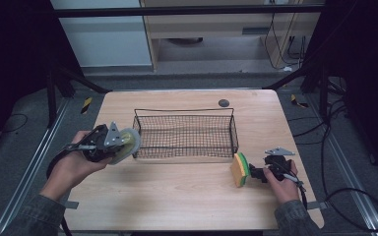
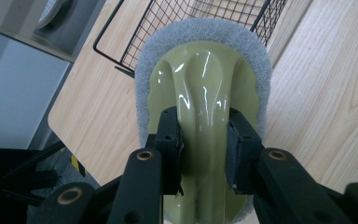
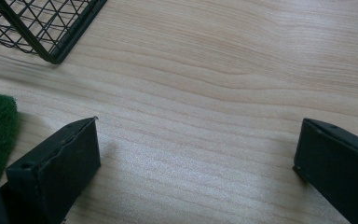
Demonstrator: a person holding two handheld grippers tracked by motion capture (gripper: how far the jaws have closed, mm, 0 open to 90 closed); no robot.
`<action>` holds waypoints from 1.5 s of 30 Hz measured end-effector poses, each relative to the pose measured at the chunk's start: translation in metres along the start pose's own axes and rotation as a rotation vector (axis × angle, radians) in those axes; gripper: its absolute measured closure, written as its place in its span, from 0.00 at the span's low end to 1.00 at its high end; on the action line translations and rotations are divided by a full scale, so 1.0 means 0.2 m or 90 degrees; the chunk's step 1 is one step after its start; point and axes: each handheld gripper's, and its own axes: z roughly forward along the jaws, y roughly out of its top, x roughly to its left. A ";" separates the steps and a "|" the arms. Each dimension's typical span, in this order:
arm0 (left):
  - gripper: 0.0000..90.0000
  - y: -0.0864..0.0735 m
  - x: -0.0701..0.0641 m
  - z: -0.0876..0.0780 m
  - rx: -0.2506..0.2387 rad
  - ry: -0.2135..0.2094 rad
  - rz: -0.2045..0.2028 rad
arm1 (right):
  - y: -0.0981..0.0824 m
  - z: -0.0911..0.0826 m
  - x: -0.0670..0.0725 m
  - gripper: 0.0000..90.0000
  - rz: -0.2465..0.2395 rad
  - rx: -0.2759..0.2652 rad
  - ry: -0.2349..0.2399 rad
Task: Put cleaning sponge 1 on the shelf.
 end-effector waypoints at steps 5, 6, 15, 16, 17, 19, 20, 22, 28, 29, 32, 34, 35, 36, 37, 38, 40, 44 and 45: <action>0.78 0.04 0.03 0.01 -0.003 0.004 0.006 | 0.00 0.00 0.00 0.00 0.000 0.000 0.000; 0.78 0.05 0.03 0.01 -0.002 0.005 0.008 | 0.00 0.00 0.00 0.00 -0.001 0.000 0.003; 0.78 0.14 0.14 0.01 -0.004 0.025 0.032 | 0.00 0.00 -0.01 0.01 -0.012 -0.001 0.007; 0.78 0.15 0.16 0.01 -0.002 0.027 0.035 | 0.00 0.00 0.00 0.01 -0.013 -0.001 0.008; 0.78 0.16 0.16 0.00 -0.006 0.025 0.033 | 0.00 0.00 -0.01 0.00 -0.015 0.000 0.012; 0.78 0.19 0.19 0.00 -0.007 0.026 0.038 | 0.00 0.00 -0.01 0.00 -0.017 0.000 0.013; 0.78 0.20 0.20 -0.01 -0.005 0.028 0.043 | 0.00 0.00 -0.01 0.01 -0.016 0.000 0.014; 0.78 0.24 0.21 -0.02 -0.005 0.040 0.047 | -0.01 -0.01 0.00 0.01 -0.016 0.001 0.014; 0.78 0.31 0.25 -0.04 -0.017 0.027 0.054 | -0.01 -0.01 0.00 0.01 -0.012 0.000 0.014; 0.78 0.32 0.26 -0.03 -0.020 0.024 0.062 | -0.01 -0.01 0.00 0.01 -0.014 0.001 0.015; 0.78 0.35 0.27 0.01 -0.022 0.015 0.083 | -0.01 -0.01 0.00 0.01 -0.019 0.001 0.013; 0.78 0.36 0.27 0.05 -0.014 0.017 0.105 | -0.01 -0.01 0.00 0.01 -0.019 -0.001 0.013; 0.78 0.36 0.27 0.07 -0.012 0.021 0.114 | -0.01 -0.01 0.00 0.01 -0.019 -0.001 0.013; 0.78 0.37 0.27 0.09 -0.010 0.019 0.118 | -0.01 -0.01 0.00 0.01 -0.020 -0.002 0.013; 0.78 0.37 0.27 0.10 -0.014 0.017 0.115 | -0.01 -0.01 0.00 0.01 -0.020 -0.002 0.013; 0.78 0.38 0.27 0.12 -0.017 0.023 0.118 | -0.01 -0.01 0.00 0.01 -0.020 0.000 0.013; 0.78 0.39 0.27 0.13 -0.028 0.044 0.125 | -0.01 -0.01 0.00 0.01 -0.020 0.000 0.013; 0.78 0.40 0.27 0.18 -0.047 0.071 0.126 | -0.01 -0.01 0.00 0.01 -0.018 0.001 0.015; 0.78 0.40 0.27 0.18 -0.052 0.076 0.126 | -0.01 -0.01 0.00 0.01 -0.019 0.000 0.014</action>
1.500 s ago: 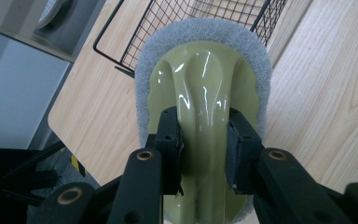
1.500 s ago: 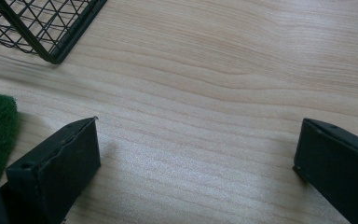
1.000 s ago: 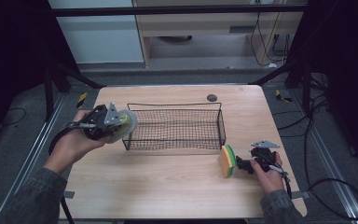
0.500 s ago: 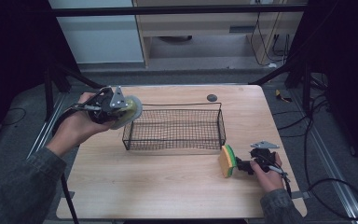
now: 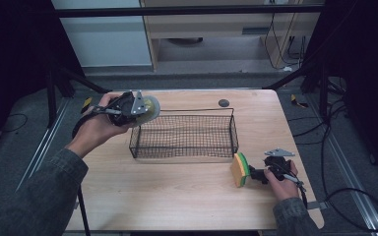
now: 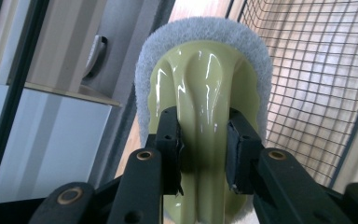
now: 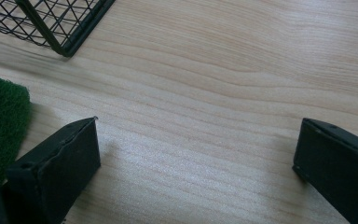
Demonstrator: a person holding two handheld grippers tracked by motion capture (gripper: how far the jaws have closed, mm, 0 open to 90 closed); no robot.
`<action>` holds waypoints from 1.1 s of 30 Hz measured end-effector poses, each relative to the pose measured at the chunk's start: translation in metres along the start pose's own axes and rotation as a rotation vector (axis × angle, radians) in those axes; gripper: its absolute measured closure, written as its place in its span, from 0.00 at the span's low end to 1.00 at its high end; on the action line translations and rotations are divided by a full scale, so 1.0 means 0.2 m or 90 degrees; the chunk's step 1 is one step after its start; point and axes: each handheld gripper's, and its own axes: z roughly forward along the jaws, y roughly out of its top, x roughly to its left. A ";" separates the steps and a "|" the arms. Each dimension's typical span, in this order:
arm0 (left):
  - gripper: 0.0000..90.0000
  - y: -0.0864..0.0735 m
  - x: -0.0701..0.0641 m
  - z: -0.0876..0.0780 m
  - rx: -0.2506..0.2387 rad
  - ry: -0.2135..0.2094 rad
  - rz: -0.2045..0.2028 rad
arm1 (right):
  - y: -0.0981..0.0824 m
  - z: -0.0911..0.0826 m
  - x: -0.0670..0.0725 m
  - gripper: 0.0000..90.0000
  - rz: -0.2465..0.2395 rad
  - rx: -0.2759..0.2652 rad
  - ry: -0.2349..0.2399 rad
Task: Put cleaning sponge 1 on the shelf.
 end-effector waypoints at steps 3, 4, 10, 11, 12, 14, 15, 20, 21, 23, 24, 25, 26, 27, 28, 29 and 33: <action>0.78 0.01 0.00 0.01 0.005 0.010 0.005 | 0.00 0.00 0.00 0.01 0.006 0.000 -0.002; 0.78 0.01 0.00 0.01 0.004 0.007 0.002 | 0.00 0.00 0.00 0.00 0.006 0.000 -0.001; 0.78 0.03 0.01 0.04 0.002 -0.002 -0.001 | 0.01 0.01 -0.01 0.01 0.001 0.001 -0.002; 0.78 0.03 0.02 0.05 0.006 -0.004 -0.002 | 0.01 0.01 -0.01 0.01 0.000 0.002 0.001; 0.78 0.03 0.02 0.06 0.009 -0.004 -0.001 | 0.01 0.01 -0.01 0.01 0.000 0.002 0.001; 0.78 0.04 0.02 0.09 0.012 -0.004 -0.003 | 0.01 0.01 -0.02 0.01 0.003 0.001 0.003; 0.78 0.04 0.01 0.10 0.016 -0.003 0.000 | 0.01 0.01 -0.02 0.01 0.000 0.001 0.002; 0.78 0.07 -0.01 0.16 0.035 -0.011 0.015 | 0.00 0.00 -0.02 0.01 -0.005 0.002 0.005; 0.78 0.08 -0.01 0.17 0.031 -0.011 0.014 | 0.00 0.00 -0.02 0.01 -0.005 0.001 0.004; 0.78 0.10 -0.01 0.19 0.025 -0.010 0.014 | 0.00 0.00 -0.02 0.01 -0.006 0.001 0.004; 0.78 0.11 -0.02 0.19 0.023 -0.012 0.015 | 0.00 0.00 -0.02 0.01 -0.005 0.001 0.005; 0.78 0.12 -0.02 0.20 0.022 -0.013 0.019 | 0.00 0.00 -0.02 0.01 -0.004 0.002 0.005; 0.78 0.12 -0.03 0.20 0.022 -0.012 0.024 | 0.00 0.00 -0.02 0.01 -0.004 0.001 0.005; 0.78 0.13 -0.03 0.21 0.021 -0.011 0.027 | 0.00 0.00 -0.02 0.01 -0.004 0.001 0.005; 0.78 0.13 -0.04 0.21 0.021 -0.013 0.028 | 0.00 0.00 -0.02 0.01 -0.005 0.001 0.005; 0.78 0.13 -0.04 0.21 0.020 -0.013 0.030 | 0.00 0.00 -0.02 0.01 -0.003 0.001 0.005; 0.78 0.12 -0.04 0.20 0.017 -0.005 0.034 | 0.00 0.00 -0.01 0.01 0.005 0.001 0.002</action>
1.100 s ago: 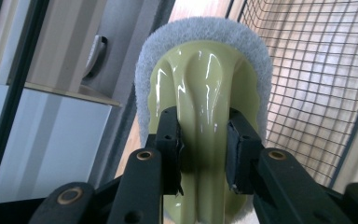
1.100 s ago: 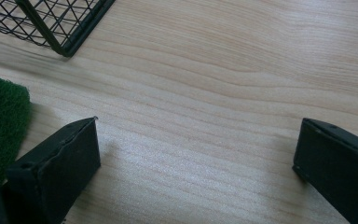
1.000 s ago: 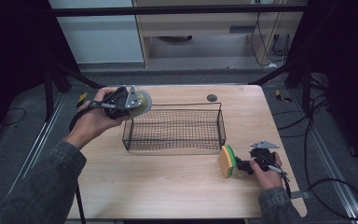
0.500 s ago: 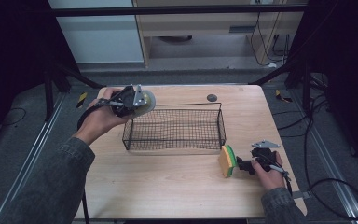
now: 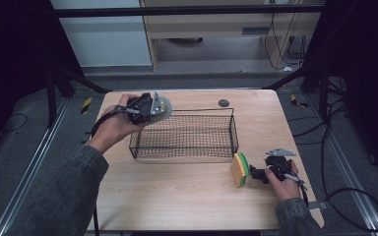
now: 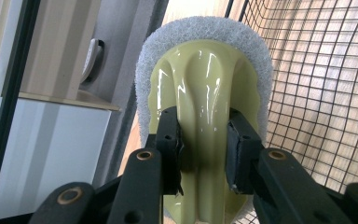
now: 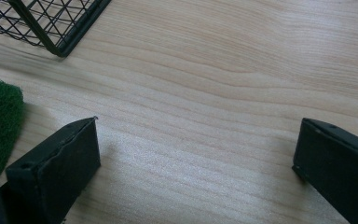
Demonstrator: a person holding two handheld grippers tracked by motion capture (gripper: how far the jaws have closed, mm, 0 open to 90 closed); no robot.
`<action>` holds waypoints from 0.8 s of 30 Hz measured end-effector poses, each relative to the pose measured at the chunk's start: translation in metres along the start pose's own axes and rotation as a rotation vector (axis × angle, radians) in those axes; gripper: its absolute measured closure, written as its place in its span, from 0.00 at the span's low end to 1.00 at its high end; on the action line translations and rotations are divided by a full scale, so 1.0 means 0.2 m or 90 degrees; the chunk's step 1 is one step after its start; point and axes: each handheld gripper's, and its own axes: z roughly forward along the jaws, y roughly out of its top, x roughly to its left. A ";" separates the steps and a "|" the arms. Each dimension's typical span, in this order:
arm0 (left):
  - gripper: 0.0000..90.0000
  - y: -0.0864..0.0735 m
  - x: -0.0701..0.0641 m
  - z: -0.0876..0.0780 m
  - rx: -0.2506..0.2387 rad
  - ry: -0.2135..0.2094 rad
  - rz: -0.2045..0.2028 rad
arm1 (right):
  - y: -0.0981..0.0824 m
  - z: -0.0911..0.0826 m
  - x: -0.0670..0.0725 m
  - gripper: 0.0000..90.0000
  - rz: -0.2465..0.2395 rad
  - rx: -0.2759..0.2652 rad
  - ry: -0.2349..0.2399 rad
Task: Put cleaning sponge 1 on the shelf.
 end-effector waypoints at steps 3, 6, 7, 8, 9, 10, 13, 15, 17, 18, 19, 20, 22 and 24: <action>0.78 -0.02 0.00 0.00 0.001 0.001 -0.002 | 0.00 0.00 0.00 0.01 -0.002 -0.002 -0.001; 0.78 -0.04 0.01 0.01 0.007 0.001 -0.004 | 0.00 0.00 0.00 0.01 -0.002 -0.002 -0.001; 0.78 -0.04 0.01 0.01 0.007 -0.002 -0.007 | 0.00 0.00 0.00 0.01 -0.002 -0.002 -0.001; 0.78 -0.05 0.01 0.02 0.007 -0.004 -0.008 | 0.00 0.00 0.00 0.01 -0.001 -0.001 -0.001; 0.78 -0.05 0.01 0.02 0.006 -0.004 -0.009 | 0.00 0.00 0.00 0.01 -0.002 -0.002 -0.001; 0.78 -0.05 0.01 0.02 0.005 -0.006 -0.009 | 0.00 0.00 0.00 0.01 -0.002 -0.002 -0.001; 0.78 -0.05 0.00 0.03 0.006 -0.006 -0.002 | 0.00 0.00 0.00 0.01 -0.001 -0.001 -0.001; 0.78 -0.05 -0.01 0.04 0.006 -0.009 0.000 | 0.00 0.00 0.00 0.01 -0.001 -0.002 -0.001; 0.78 -0.05 -0.02 0.04 0.009 -0.012 0.006 | 0.00 0.00 0.00 0.01 -0.001 -0.002 0.000; 0.78 -0.05 -0.02 0.04 0.009 -0.013 0.008 | 0.00 0.00 0.00 0.01 -0.001 -0.002 0.000; 0.78 -0.05 -0.03 0.05 0.010 -0.013 0.012 | 0.00 0.00 0.00 0.01 -0.001 -0.002 -0.001; 0.78 -0.05 -0.03 0.05 0.010 -0.015 0.012 | 0.00 0.00 0.00 0.01 -0.001 -0.002 -0.001; 0.78 -0.05 -0.04 0.05 0.010 -0.017 0.015 | 0.00 0.00 0.00 0.01 -0.002 -0.002 -0.001; 0.78 -0.04 -0.05 0.05 0.004 -0.020 0.013 | 0.00 0.00 0.00 0.01 -0.002 -0.002 -0.001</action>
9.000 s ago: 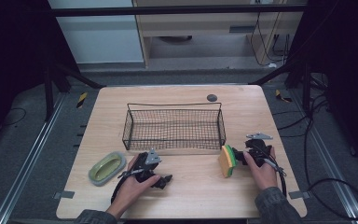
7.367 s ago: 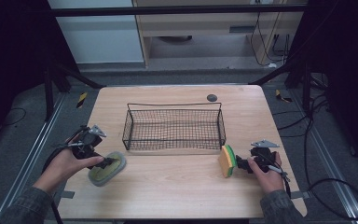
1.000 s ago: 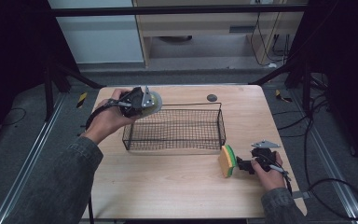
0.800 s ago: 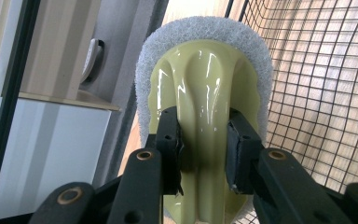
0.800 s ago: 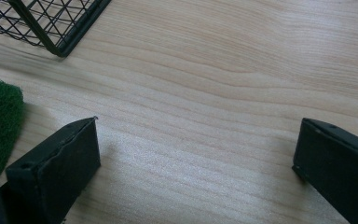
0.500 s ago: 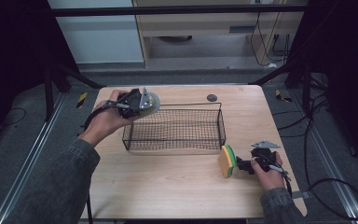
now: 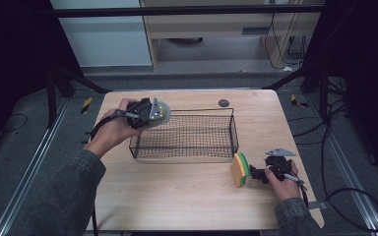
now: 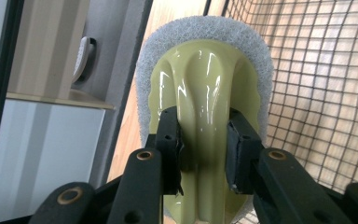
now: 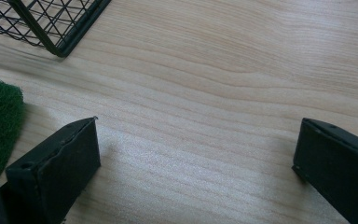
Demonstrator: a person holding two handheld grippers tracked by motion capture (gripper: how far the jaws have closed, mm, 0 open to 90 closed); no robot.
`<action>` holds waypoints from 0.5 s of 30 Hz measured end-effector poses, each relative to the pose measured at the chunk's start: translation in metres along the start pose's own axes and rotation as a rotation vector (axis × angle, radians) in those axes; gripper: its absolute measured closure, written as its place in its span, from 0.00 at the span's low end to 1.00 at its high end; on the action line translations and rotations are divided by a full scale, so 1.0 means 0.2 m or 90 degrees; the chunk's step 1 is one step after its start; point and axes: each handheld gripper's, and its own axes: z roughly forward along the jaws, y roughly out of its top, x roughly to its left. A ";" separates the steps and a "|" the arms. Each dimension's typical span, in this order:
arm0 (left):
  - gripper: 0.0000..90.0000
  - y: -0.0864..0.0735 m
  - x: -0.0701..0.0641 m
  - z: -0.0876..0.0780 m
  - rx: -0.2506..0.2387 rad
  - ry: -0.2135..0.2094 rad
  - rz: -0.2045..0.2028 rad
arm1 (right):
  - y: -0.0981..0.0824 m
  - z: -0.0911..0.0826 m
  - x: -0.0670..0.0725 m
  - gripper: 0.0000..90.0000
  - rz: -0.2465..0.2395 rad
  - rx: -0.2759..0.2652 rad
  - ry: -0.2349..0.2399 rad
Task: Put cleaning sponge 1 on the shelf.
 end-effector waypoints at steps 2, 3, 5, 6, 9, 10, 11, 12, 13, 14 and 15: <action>0.78 0.01 -0.01 0.00 0.000 -0.003 0.003 | 0.00 0.00 0.00 0.01 0.000 0.000 0.000; 0.78 0.01 -0.02 0.00 0.002 -0.002 0.008 | 0.00 0.00 0.00 0.01 0.000 0.000 0.000; 0.78 0.01 -0.03 0.00 0.000 -0.003 0.011 | 0.00 0.00 0.00 0.01 0.000 0.000 0.000; 0.78 0.02 -0.04 0.01 0.001 -0.004 0.014 | 0.00 0.00 0.00 0.01 0.000 0.000 0.000; 0.78 0.02 -0.05 0.01 0.006 -0.014 0.020 | 0.00 0.00 0.00 0.01 0.000 0.000 0.000; 0.78 0.02 -0.05 0.02 0.009 -0.017 0.022 | 0.00 0.00 0.00 0.01 0.000 0.000 0.000; 0.78 0.02 -0.06 0.02 0.011 -0.019 0.023 | 0.00 0.00 0.00 0.01 0.000 0.000 0.000; 0.78 0.02 -0.06 0.02 0.012 -0.021 0.023 | 0.00 0.00 0.00 0.01 0.000 0.000 0.000; 0.78 0.02 -0.06 0.02 0.012 -0.024 0.024 | 0.00 0.00 0.00 0.01 0.000 0.000 0.000; 0.78 0.02 -0.06 0.02 0.014 -0.024 0.024 | 0.00 0.00 0.00 0.01 0.000 0.000 0.000; 0.78 0.02 -0.06 0.02 0.015 -0.027 0.024 | 0.00 0.00 0.00 0.01 0.000 0.000 0.000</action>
